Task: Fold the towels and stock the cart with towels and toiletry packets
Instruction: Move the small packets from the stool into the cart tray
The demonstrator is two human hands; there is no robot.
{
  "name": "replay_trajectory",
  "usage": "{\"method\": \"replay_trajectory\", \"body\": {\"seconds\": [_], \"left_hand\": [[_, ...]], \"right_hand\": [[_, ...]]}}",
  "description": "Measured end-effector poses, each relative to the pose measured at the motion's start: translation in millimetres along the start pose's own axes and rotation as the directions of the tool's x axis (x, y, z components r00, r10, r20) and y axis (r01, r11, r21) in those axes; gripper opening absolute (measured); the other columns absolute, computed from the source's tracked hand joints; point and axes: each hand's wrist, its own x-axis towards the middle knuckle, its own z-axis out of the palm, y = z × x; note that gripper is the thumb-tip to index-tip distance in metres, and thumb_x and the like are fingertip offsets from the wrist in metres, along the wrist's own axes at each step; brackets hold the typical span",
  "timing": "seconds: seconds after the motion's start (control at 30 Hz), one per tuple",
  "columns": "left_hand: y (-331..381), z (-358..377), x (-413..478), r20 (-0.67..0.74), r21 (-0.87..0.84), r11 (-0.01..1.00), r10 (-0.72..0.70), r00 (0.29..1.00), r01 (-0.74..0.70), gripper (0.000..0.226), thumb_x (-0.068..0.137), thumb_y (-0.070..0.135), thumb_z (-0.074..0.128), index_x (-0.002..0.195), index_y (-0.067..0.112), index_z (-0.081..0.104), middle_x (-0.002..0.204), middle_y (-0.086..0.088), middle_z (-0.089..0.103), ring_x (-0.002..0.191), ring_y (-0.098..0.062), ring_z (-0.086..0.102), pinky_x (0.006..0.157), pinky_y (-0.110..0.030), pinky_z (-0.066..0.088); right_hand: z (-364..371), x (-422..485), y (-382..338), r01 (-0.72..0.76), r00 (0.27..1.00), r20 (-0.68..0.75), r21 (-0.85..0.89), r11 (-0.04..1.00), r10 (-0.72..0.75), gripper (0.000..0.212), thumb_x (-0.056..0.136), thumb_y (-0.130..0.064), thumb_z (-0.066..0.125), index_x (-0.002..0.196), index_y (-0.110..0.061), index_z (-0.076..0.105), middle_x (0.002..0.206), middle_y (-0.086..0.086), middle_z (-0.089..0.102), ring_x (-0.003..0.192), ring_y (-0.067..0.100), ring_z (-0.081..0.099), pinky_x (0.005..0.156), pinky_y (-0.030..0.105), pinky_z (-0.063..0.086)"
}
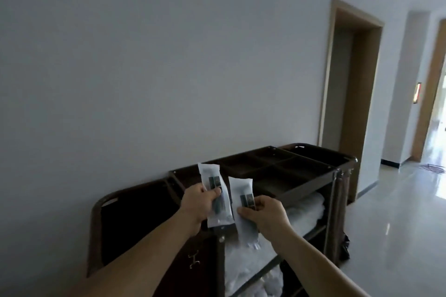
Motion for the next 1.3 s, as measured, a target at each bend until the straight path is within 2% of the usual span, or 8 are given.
{"method": "replay_trajectory", "body": {"seconds": [0.13, 0.37, 0.5, 0.6, 0.8, 0.9, 1.13, 1.3], "left_hand": [[14, 63, 18, 0.064, 0.016, 0.999, 0.028, 0.998, -0.029, 0.019, 0.093, 0.014, 0.066, 0.103, -0.002, 0.066, 0.106, -0.019, 0.068, 0.101, -0.036, 0.065, 0.095, -0.055, 0.052], [11, 136, 80, 0.133, 0.013, 1.0, -0.013, 0.991, 0.011, 0.009, 0.093, 0.011, 0.066, 0.098, 0.005, 0.066, 0.106, -0.015, 0.067, 0.1, -0.032, 0.063, 0.088, -0.044, 0.051], [8, 162, 140, 0.125, -0.024, 0.999, -0.036, 0.992, 0.039, 0.016, 0.091, 0.012, 0.067, 0.102, 0.0, 0.068, 0.106, -0.018, 0.069, 0.102, -0.035, 0.064, 0.094, -0.049, 0.051], [5, 172, 194, 0.101, -0.071, 0.996, -0.052, 0.994, 0.059, 0.011, 0.09, 0.01, 0.067, 0.097, 0.002, 0.068, 0.104, -0.018, 0.07, 0.101, -0.036, 0.065, 0.093, -0.048, 0.052], [1, 169, 299, 0.042, -0.088, 0.99, -0.108, 0.993, 0.112, 0.009, 0.089, 0.01, 0.065, 0.095, 0.003, 0.067, 0.102, -0.019, 0.069, 0.094, -0.035, 0.065, 0.091, -0.048, 0.054], [-4, 171, 343, -0.012, -0.066, 0.994, -0.085, 0.996, 0.084, 0.009, 0.09, 0.01, 0.064, 0.092, 0.002, 0.067, 0.099, -0.021, 0.068, 0.088, -0.033, 0.063, 0.082, -0.044, 0.053], [-25, 190, 423, -0.167, -0.056, 0.988, -0.151, 0.974, 0.144, 0.013, 0.09, 0.011, 0.065, 0.091, -0.002, 0.068, 0.096, -0.021, 0.069, 0.091, -0.037, 0.066, 0.091, -0.051, 0.054], [-19, 205, 465, -0.329, -0.036, 0.986, -0.164, 0.93, 0.161, 0.016, 0.086, 0.01, 0.065, 0.092, -0.005, 0.069, 0.091, -0.022, 0.07, 0.087, -0.037, 0.066, 0.074, -0.04, 0.052]], "right_hand": [[-67, 16, 18, -0.025, 0.994, -0.109, -0.014, 1.0, 0.024, 0.018, 0.076, -0.023, 0.086, 0.083, -0.018, 0.07, 0.067, -0.007, 0.072, 0.059, 0.002, 0.067, 0.048, 0.014, 0.047], [-121, 73, 46, -0.107, 0.982, -0.159, -0.023, 0.994, 0.102, 0.012, 0.084, -0.027, 0.08, 0.084, -0.017, 0.073, 0.082, 0.004, 0.074, 0.078, 0.019, 0.071, 0.072, 0.032, 0.059], [-137, 136, 54, -0.136, 0.978, -0.158, -0.006, 0.991, 0.133, 0.017, 0.086, -0.021, 0.077, 0.083, -0.004, 0.074, 0.077, 0.013, 0.073, 0.068, 0.02, 0.068, 0.071, 0.037, 0.059], [-139, 191, 56, -0.13, 0.979, -0.154, 0.028, 0.991, 0.133, 0.014, 0.086, -0.014, 0.074, 0.082, 0.0, 0.073, 0.066, 0.007, 0.068, 0.061, 0.018, 0.066, 0.059, 0.031, 0.055], [-122, 297, 55, -0.102, 0.993, -0.067, -0.012, 0.995, 0.101, 0.006, 0.086, -0.008, 0.071, 0.084, -0.007, 0.076, 0.085, 0.012, 0.075, 0.083, 0.027, 0.073, 0.081, 0.039, 0.059], [-111, 346, 55, -0.077, 0.997, -0.025, -0.006, 0.997, 0.076, 0.005, 0.087, -0.01, 0.072, 0.083, -0.01, 0.076, 0.085, 0.011, 0.076, 0.086, 0.026, 0.074, 0.08, 0.037, 0.06], [-94, 462, 67, -0.043, 0.987, 0.156, -0.004, 0.999, 0.043, 0.003, 0.085, -0.016, 0.074, 0.085, -0.019, 0.076, 0.085, 0.0, 0.076, 0.086, 0.018, 0.073, 0.073, 0.031, 0.059], [-82, 548, 82, -0.047, 0.956, 0.286, -0.079, 0.996, 0.068, 0.005, 0.085, -0.014, 0.075, 0.08, -0.014, 0.076, 0.081, 0.003, 0.076, 0.082, 0.02, 0.073, 0.074, 0.036, 0.06]]}}
